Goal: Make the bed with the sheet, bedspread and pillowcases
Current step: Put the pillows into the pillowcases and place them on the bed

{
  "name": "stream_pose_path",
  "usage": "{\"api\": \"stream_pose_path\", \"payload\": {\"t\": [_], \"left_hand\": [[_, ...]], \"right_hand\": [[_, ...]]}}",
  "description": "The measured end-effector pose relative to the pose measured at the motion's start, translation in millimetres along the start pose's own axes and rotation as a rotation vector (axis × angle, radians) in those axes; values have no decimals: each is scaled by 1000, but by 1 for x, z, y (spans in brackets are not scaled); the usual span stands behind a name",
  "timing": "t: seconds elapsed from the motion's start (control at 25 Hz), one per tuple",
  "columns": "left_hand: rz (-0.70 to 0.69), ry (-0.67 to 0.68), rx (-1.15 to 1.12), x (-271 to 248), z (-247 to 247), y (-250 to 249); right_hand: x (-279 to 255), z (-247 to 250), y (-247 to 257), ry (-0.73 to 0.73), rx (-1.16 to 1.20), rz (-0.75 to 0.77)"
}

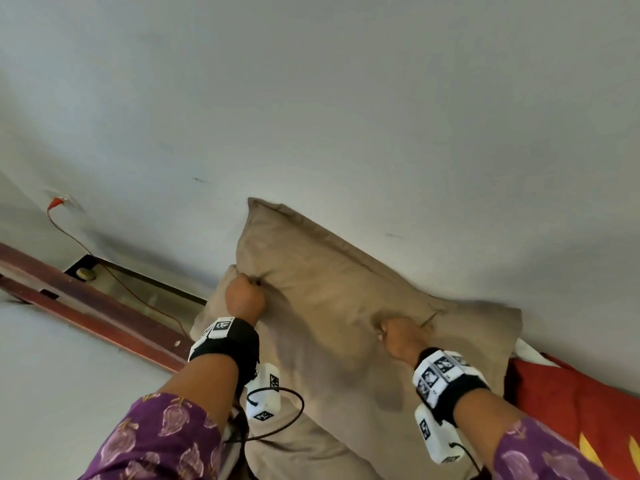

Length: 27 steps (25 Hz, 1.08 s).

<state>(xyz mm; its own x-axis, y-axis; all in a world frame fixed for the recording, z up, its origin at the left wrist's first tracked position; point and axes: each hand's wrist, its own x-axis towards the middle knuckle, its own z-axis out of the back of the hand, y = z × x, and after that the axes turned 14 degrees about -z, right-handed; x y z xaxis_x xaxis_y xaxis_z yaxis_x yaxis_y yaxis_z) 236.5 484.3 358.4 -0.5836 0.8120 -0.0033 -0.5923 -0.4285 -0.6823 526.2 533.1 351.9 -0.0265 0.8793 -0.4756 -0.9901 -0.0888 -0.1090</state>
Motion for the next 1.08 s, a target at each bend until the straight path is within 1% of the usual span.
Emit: {"api": "stream_pose_path", "payload": {"t": [0.08,0.16,0.24,0.36,0.44,0.52,0.6,0.68,0.76,0.8,0.88,0.96,1.08], "left_hand": [[-54,-7,6,-1,15,-2],[-72,1,-9,-1,32,-13],[-133,-13,-23,-6,52,-35],[-214,-59,-11,-13,79,-63],[-246,-131,-17,-18,105,-83],[-288,-242,0,-23,141,-105],[-333,-342,57,-28,183,-122],[-354,-411,129,-30,227,-129],[-329,-480,194,-33,272,-122],[-298,-515,218,-35,295,-109],[-249,-581,272,-43,343,-75],[-187,-637,309,-53,384,-40],[-72,-758,369,-75,441,25]], "right_hand": [[-1,25,-8,10,2,78],[-8,52,-20,-22,35,154],[-19,76,-33,-49,56,184],[-41,113,-48,-93,167,237],[-59,140,-52,-104,262,285],[-80,169,-51,-119,356,334],[-106,194,-39,-161,378,414],[-136,210,-15,-183,415,533],[-165,217,19,-194,462,679],[-179,219,40,-198,458,739],[-208,218,90,-199,441,855],[-229,213,140,-177,473,954],[-262,198,224,-111,501,1076]]}}
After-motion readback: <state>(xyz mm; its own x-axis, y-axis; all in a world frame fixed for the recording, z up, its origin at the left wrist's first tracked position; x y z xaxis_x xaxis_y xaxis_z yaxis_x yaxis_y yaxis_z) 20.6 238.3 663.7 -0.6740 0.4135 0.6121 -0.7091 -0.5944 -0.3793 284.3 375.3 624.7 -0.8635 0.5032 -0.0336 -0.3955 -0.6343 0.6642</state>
